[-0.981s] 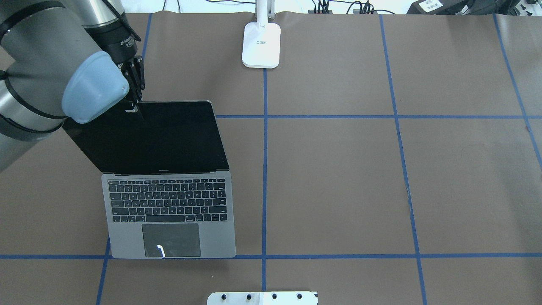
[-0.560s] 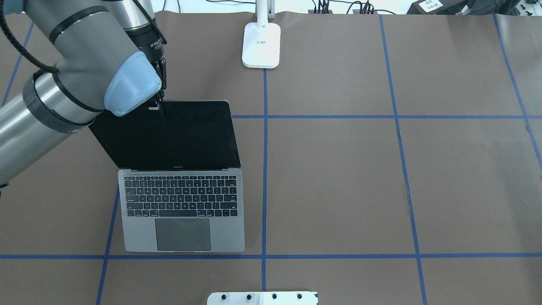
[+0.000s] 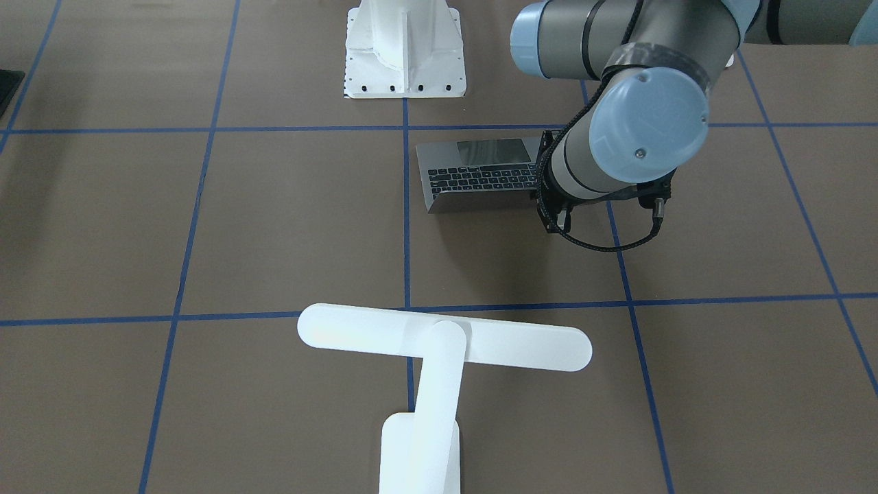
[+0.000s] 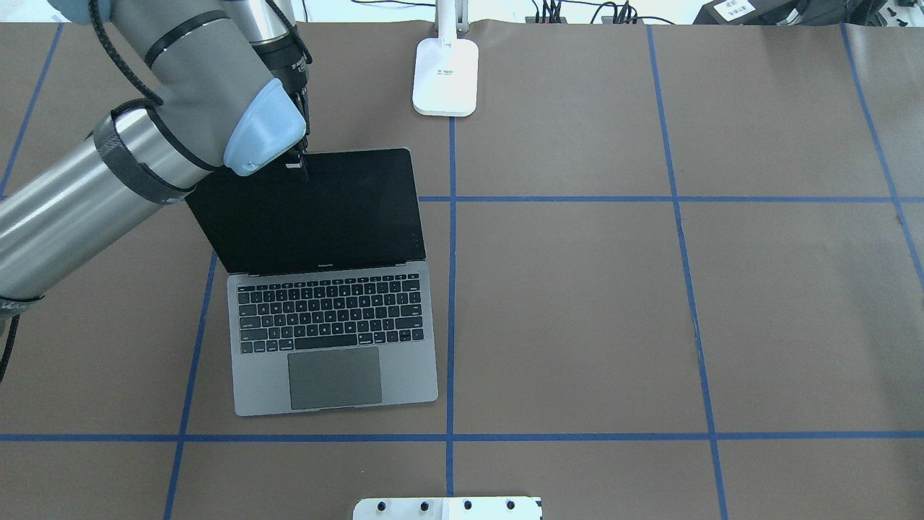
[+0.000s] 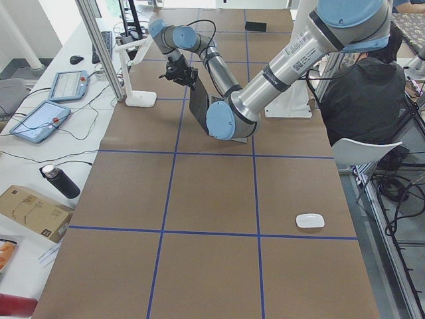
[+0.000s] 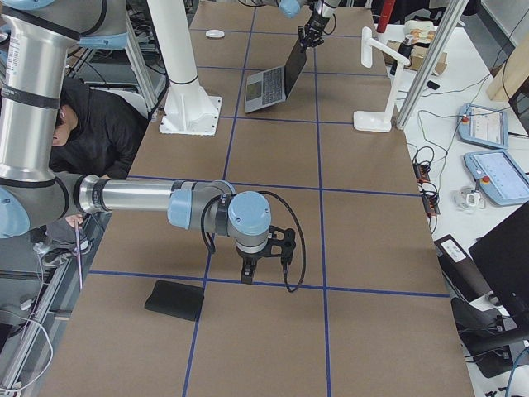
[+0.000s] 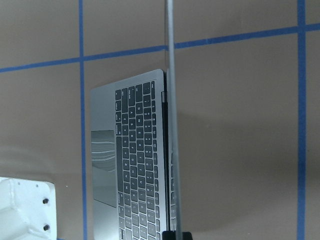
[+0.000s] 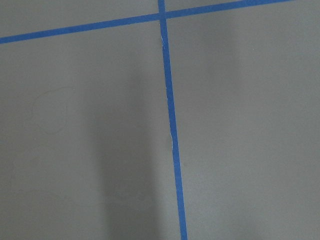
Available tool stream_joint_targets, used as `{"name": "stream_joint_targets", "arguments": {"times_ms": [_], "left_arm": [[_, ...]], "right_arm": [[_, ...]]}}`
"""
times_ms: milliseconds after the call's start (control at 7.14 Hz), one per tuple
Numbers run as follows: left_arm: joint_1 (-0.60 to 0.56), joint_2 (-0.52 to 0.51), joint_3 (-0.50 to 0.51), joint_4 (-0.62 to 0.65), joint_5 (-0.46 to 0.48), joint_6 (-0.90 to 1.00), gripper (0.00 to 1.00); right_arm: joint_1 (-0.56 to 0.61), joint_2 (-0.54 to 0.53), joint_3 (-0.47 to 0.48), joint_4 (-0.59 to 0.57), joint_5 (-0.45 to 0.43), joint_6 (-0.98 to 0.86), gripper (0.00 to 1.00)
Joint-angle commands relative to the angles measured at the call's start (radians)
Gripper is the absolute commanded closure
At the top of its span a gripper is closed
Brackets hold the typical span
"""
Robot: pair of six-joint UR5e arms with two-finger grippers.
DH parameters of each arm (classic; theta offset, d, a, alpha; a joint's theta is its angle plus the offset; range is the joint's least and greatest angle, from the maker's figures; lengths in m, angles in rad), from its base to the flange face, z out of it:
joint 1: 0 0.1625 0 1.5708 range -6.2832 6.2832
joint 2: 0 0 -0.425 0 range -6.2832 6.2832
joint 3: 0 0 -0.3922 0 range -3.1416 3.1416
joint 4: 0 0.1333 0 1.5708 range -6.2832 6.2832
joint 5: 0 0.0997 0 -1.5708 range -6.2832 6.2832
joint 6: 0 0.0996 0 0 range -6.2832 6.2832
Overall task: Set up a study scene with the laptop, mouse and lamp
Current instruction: 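Lower the open silver laptop onto the table near the lamp with the left gripper, then push the laptop lid upright and settle the laptop with the left gripper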
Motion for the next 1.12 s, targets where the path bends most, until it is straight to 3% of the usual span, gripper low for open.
{"name": "stream_joint_targets", "arguments": {"times_ms": [0, 420, 981], "left_arm": [[0.0, -0.018, 0.08, -0.091, 0.026, -0.034, 1.0], [0.032, -0.046, 0.13, -0.124, 0.193, -0.012, 1.0], [0.041, -0.036, 0.148, -0.187, 0.192, -0.012, 1.0]], "right_arm": [[0.0, 0.002, 0.0, 0.0, 0.003, 0.0, 0.0], [0.0, 0.005, 0.0, 0.0, 0.006, 0.009, 0.0], [0.0, 0.008, 0.002, 0.0, 0.006, 0.009, 0.0]]}}
